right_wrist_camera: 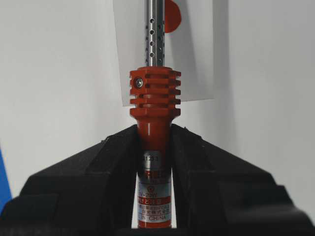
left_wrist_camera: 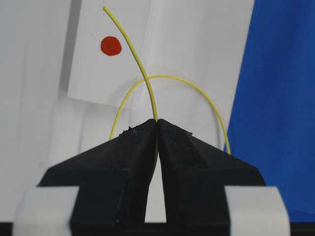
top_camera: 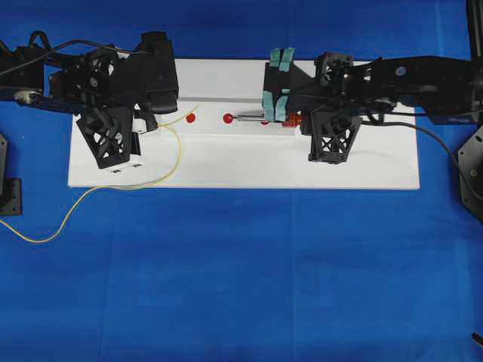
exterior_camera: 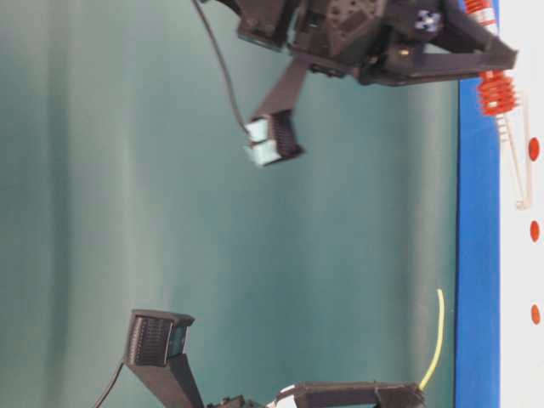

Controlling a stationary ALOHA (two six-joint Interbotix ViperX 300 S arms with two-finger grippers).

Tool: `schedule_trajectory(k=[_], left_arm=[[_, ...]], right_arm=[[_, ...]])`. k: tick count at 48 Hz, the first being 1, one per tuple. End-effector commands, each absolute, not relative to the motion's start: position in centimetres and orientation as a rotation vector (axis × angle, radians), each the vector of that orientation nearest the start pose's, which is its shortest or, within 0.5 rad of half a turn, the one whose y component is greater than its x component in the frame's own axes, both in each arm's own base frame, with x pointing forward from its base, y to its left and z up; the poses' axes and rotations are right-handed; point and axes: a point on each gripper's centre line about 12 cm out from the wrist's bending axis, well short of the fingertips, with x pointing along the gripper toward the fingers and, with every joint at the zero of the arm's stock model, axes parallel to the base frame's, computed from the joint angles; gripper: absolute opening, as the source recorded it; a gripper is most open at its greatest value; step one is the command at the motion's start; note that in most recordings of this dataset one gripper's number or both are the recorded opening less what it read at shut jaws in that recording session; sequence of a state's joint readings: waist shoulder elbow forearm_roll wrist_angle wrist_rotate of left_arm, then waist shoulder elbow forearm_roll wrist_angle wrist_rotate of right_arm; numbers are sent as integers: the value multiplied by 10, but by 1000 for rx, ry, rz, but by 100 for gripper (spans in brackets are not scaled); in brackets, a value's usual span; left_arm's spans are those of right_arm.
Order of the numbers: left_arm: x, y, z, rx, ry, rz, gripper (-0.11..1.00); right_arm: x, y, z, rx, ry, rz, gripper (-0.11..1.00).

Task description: Touch the tip of the soldering iron to the tip of the solder at the mark.

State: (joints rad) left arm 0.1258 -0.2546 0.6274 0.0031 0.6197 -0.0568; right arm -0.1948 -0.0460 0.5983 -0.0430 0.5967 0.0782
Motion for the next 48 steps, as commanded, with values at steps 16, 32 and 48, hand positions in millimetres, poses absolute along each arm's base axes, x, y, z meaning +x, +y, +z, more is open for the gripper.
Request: schedule_trajectory(k=[16,32,48], left_arm=[[322,41,234,-109,953,145,3],[321,41,233,-109,953,145,3],[342,43,234,-108,913,143,3]], right_arm=[[298,-62,217,126,1000,-227,6],[262,-55,216,166,993,-251,6],[263,-56,213,172,1006,-255,6]])
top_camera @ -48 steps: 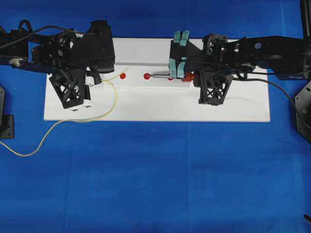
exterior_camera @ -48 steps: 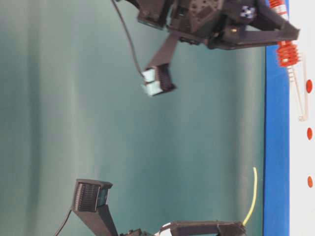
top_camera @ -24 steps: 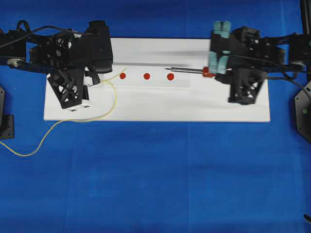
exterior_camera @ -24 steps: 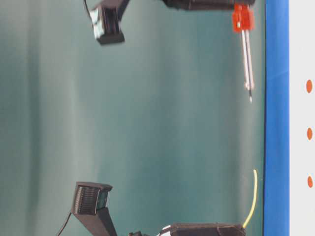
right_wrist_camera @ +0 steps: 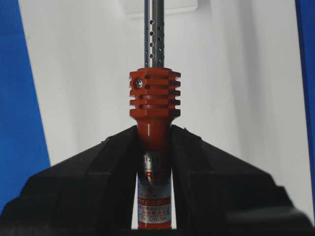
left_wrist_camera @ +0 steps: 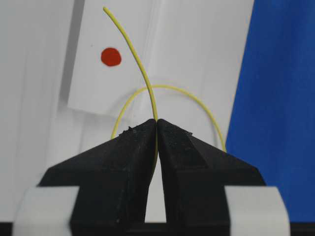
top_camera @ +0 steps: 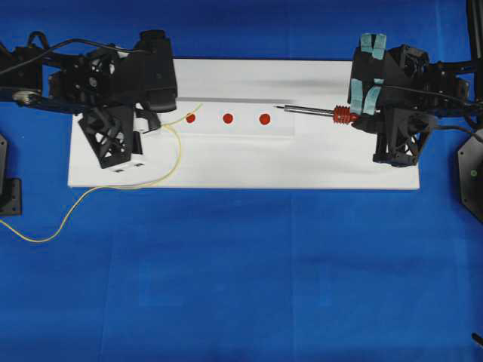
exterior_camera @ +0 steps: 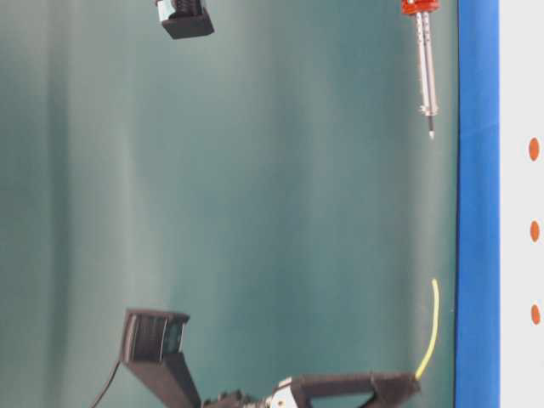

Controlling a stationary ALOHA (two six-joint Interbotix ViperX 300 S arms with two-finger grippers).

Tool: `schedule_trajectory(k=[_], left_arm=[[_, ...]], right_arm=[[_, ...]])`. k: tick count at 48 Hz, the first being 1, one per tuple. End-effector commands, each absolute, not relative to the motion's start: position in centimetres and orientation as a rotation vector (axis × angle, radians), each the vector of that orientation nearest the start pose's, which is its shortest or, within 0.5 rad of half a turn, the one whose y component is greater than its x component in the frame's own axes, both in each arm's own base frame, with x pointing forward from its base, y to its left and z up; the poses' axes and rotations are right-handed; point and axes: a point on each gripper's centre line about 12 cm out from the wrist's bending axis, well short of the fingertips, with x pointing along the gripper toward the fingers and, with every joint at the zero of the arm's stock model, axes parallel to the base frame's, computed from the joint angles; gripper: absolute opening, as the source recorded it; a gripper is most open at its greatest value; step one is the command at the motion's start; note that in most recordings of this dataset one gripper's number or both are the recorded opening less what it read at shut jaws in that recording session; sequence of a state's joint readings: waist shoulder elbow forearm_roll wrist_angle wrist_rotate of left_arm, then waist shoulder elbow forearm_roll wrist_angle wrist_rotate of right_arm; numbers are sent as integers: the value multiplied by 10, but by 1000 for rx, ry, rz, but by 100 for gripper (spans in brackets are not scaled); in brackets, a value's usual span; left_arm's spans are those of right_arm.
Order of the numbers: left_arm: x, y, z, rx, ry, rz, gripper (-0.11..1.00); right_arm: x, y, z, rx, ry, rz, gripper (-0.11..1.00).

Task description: Touch the tip of the soldering iron to the tip of the solder at the mark.

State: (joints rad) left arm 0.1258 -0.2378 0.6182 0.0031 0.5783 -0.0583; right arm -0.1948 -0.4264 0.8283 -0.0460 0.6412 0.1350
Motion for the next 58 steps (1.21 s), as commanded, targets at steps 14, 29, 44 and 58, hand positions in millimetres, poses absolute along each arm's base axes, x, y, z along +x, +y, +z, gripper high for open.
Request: schedule_trajectory(k=[14,29,44,58], left_arm=[[396,45,219,-85,947,123,3],[429,49,200,-84,973,123,3],[436,50,180,-88,1016,123,3],[437,50,173,-90,1034,124,3]], right_arm=[[263,-56,212,171,1008,-254,6],[262,-57,209,158,1018,-257,6],[264,-58,205,140,1033,-259,6],[266,-59,196,140,1060,-258,6]])
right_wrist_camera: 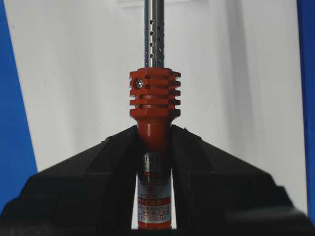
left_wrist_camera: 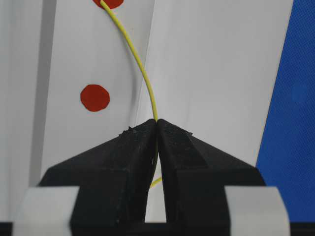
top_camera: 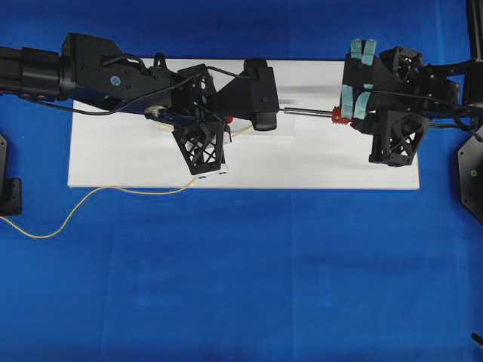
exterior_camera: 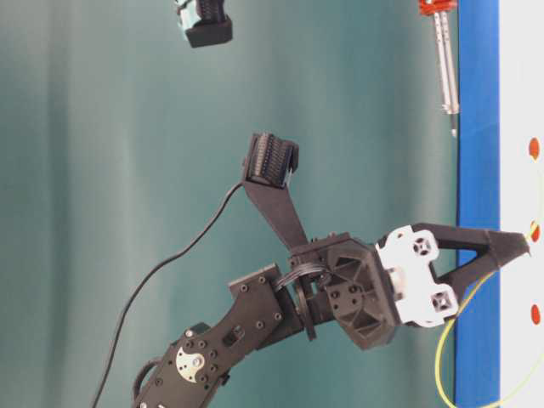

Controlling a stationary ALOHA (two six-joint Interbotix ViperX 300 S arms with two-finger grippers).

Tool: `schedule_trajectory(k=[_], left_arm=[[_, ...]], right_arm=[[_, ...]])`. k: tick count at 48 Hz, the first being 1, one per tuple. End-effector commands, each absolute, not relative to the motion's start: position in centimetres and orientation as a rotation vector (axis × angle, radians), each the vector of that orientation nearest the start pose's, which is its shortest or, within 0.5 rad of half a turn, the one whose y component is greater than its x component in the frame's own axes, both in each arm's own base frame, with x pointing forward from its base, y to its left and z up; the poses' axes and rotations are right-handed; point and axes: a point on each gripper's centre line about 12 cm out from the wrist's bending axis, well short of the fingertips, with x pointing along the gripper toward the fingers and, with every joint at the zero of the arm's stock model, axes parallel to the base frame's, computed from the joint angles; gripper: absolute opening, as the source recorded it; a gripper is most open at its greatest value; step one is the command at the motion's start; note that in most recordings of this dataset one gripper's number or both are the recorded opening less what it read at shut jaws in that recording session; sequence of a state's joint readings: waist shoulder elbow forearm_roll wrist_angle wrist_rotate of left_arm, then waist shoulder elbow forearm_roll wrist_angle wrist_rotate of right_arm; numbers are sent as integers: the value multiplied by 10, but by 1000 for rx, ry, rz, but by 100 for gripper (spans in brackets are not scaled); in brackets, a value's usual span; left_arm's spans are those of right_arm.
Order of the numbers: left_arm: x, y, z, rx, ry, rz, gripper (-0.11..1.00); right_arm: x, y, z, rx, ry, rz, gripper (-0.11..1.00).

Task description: Touch the tip of the soldering iron to the tip of the solder at the mark.

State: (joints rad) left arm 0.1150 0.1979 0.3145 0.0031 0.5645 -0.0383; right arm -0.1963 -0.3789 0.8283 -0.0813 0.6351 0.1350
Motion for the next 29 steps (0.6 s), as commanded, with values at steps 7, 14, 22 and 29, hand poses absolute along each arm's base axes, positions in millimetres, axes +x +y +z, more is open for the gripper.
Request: schedule_trajectory(k=[7,14,22,29], left_arm=[[437,50,173,-90,1039,124,3],[437,48,174,-87,1045,119,3],[439,46,175,-85,1047,115,3],[440,46,176,-85,1048,115,3]], right_arm=[[268,-59,195,141,1064,-259,6],[271,-60,192,143,1076,-260,6],[277,-61,184,144,1105,-259,6],[283,-63,180,144,1122,-259,6]])
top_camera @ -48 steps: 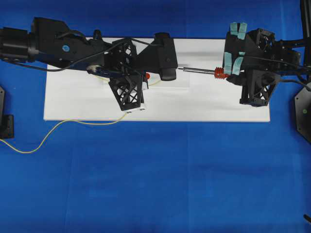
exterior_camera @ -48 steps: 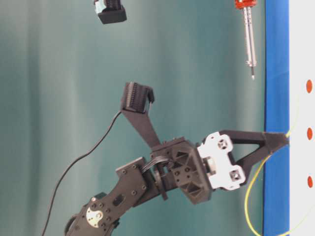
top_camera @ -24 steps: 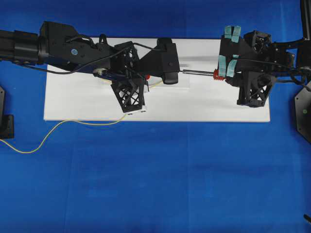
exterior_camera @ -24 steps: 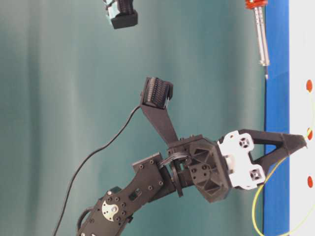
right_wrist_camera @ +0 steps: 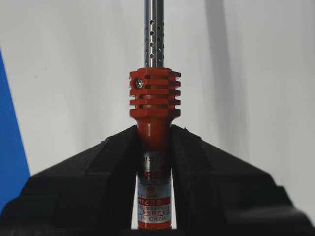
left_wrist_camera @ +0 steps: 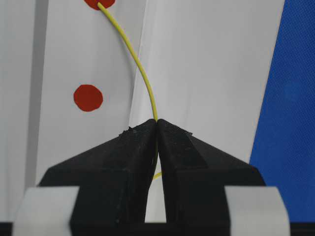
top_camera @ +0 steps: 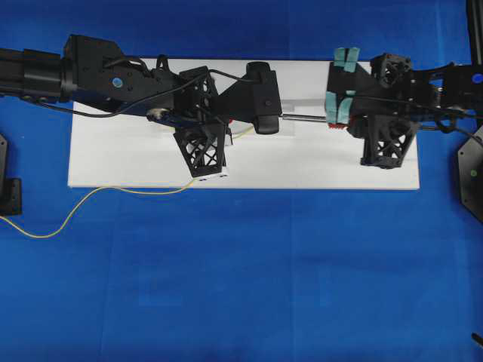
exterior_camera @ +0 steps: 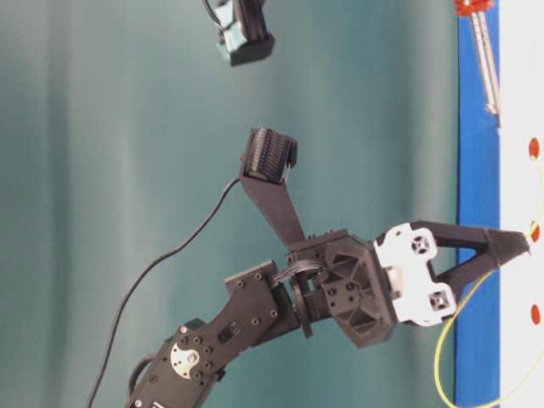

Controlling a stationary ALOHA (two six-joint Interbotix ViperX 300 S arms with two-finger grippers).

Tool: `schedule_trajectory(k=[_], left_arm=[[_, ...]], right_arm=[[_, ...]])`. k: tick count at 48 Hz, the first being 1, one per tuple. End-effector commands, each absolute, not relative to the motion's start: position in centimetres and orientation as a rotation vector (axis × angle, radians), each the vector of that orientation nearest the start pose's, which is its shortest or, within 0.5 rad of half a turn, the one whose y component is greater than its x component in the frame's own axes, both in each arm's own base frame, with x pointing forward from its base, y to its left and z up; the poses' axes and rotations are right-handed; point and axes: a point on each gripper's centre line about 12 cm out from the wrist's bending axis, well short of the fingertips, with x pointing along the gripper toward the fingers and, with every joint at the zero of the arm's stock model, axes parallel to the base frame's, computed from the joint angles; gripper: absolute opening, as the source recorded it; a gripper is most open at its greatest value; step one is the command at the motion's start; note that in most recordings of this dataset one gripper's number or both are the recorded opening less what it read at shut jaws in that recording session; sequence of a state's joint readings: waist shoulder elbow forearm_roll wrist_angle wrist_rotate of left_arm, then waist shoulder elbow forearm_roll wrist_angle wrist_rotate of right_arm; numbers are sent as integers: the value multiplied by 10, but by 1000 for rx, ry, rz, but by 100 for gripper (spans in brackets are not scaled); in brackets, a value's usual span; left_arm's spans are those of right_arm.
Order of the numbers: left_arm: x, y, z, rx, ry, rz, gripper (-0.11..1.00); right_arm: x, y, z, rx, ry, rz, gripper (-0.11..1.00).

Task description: Touch the tip of the soldering iron to the tip of the solder at the mark.

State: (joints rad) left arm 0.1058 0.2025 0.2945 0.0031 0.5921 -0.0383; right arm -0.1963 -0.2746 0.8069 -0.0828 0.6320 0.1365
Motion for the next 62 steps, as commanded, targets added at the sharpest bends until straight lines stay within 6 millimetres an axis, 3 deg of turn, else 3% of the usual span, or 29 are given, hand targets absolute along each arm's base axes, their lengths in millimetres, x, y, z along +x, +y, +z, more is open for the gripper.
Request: schedule_trajectory(k=[1,18,62], left_arm=[[441,46,175,-85,1048,115,3],[443,47,177,-76,1050,110,3],[443,47,178,-76,1063,111,3]], right_arm=[[284,-63,179,145,1126,-259,6],[294,-65,166,146,1170,-257,6],[295,-65,166,146,1170,-257,6]])
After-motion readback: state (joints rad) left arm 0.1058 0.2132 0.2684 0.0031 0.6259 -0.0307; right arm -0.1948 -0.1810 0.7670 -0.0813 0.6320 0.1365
